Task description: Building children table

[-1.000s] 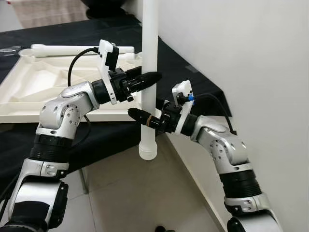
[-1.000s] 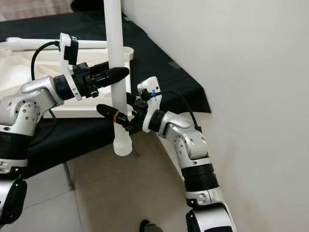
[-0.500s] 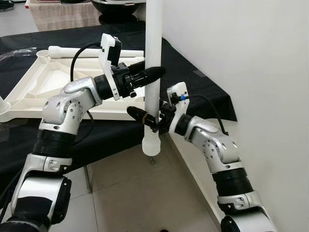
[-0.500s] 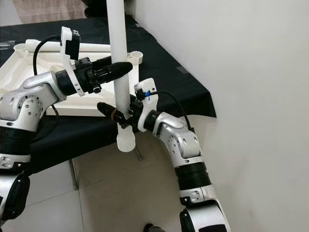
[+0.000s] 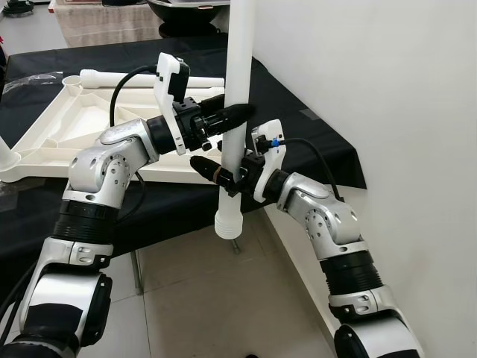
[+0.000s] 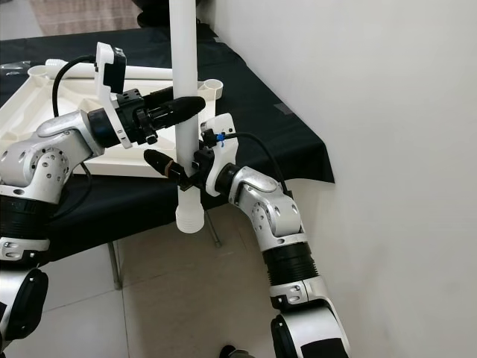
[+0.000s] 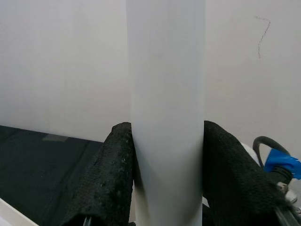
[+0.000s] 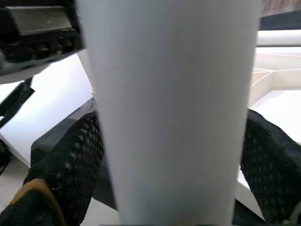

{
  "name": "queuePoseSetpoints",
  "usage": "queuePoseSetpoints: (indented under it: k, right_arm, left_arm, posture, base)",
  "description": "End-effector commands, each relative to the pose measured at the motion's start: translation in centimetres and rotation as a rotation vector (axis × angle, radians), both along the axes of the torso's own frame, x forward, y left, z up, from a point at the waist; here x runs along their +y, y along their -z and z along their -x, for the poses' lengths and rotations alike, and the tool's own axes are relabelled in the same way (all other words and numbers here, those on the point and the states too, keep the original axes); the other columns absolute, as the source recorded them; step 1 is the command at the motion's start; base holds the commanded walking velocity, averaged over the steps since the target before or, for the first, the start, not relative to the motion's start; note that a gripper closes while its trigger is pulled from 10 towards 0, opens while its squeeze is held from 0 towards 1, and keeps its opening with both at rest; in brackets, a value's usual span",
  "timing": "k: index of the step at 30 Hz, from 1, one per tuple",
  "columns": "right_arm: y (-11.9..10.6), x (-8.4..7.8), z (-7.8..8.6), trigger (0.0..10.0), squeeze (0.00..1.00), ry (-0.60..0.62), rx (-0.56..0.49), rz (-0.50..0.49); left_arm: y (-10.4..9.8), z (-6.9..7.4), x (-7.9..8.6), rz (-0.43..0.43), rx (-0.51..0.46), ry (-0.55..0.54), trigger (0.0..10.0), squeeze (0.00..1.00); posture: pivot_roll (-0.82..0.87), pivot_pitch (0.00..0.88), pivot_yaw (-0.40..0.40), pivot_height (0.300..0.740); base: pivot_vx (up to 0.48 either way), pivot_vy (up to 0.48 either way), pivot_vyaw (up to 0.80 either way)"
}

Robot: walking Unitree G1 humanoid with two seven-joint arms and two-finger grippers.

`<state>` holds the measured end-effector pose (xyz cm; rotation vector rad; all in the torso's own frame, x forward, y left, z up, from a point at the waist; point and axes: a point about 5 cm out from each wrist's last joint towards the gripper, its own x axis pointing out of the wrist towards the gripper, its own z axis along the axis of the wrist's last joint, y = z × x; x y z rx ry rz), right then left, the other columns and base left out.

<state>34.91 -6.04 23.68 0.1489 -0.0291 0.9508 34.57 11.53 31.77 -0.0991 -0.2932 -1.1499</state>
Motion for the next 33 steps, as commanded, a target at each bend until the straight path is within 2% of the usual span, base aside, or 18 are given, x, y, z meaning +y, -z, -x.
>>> queuePoseSetpoints:
  k: [1,14,26,27,33]
  right_arm:
    - [0.17,0.41,-0.17,10.0,0.0,0.005,0.009,0.014]
    - [0.0,0.67,-0.84,10.0,0.0,0.035,0.034,0.006]
    - [-0.54,0.83,-0.89,10.0,0.0,0.019,0.011,-0.02]
    - [-0.66,0.92,-0.75,0.0,0.0,0.003,0.006,-0.029]
    - [-0.68,1.01,-0.56,0.0,0.0,-0.004,-0.005,-0.034]
  left_arm:
    - [-0.3,0.27,-0.67,0.005,-0.02,0.035,10.0,0.0]
    - [-0.36,0.22,-0.62,0.011,-0.025,0.029,10.0,0.0]
    - [-0.1,0.24,-0.47,0.011,-0.022,0.022,10.0,0.0]
    - [-0.09,0.23,-0.46,0.011,-0.022,0.022,10.0,0.0]
    - [-0.11,0.17,-0.43,0.014,-0.022,0.02,10.0,0.0]
  posture:
    - [0.08,0.156,-0.062,0.74]
    - [0.07,0.155,-0.065,0.74]
    - [0.07,0.149,-0.067,0.74]
    - [0.07,0.149,-0.065,0.74]
    - [0.07,0.148,-0.064,0.74]
  base:
    - [0.0,0.0,0.0]
    - [0.0,0.0,0.0]
    - [0.0,0.0,0.0]
    - [0.0,0.0,0.0]
    - [0.0,0.0,0.0]
